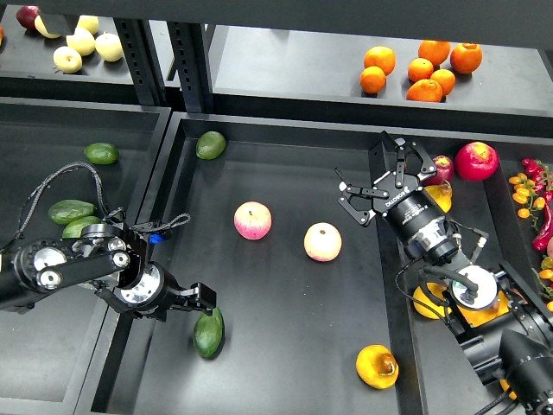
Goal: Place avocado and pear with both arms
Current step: 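Close the left gripper on the green avocado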
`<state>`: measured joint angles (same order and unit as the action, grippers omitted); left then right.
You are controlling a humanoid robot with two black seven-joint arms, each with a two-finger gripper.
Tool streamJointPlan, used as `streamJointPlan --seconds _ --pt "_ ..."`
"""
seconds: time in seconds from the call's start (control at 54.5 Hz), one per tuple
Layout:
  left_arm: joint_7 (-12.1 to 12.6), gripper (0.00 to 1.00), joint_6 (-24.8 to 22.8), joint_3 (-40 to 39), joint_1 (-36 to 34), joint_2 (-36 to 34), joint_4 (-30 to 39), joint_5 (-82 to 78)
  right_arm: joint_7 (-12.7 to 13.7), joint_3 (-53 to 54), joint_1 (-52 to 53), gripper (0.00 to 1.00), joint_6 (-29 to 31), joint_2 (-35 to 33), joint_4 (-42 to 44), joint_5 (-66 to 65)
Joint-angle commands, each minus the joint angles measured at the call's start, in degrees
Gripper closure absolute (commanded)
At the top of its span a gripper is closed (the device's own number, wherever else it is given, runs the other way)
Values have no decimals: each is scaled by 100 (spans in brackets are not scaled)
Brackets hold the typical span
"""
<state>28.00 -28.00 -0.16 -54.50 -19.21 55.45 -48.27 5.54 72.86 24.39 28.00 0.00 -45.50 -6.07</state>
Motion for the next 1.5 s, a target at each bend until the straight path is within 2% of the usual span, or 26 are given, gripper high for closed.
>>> streamJointPlan --seconds 0.0,0.642,1.303,1.486 --pt "0 1 0 -19 9 180 -210 -7 0 -17 -5 1 0 0 -21 0" --pt "0 1 0 -72 211 664 -852 2 0 -17 -40 0 0 0 -108 0" --pt "0 1 0 -72 387 875 -1133 2 0 -61 -40 0 0 0 -117 -8" --pt "0 5 0 -81 457 989 -1230 2 0 -61 -40 0 0 0 -117 -9"
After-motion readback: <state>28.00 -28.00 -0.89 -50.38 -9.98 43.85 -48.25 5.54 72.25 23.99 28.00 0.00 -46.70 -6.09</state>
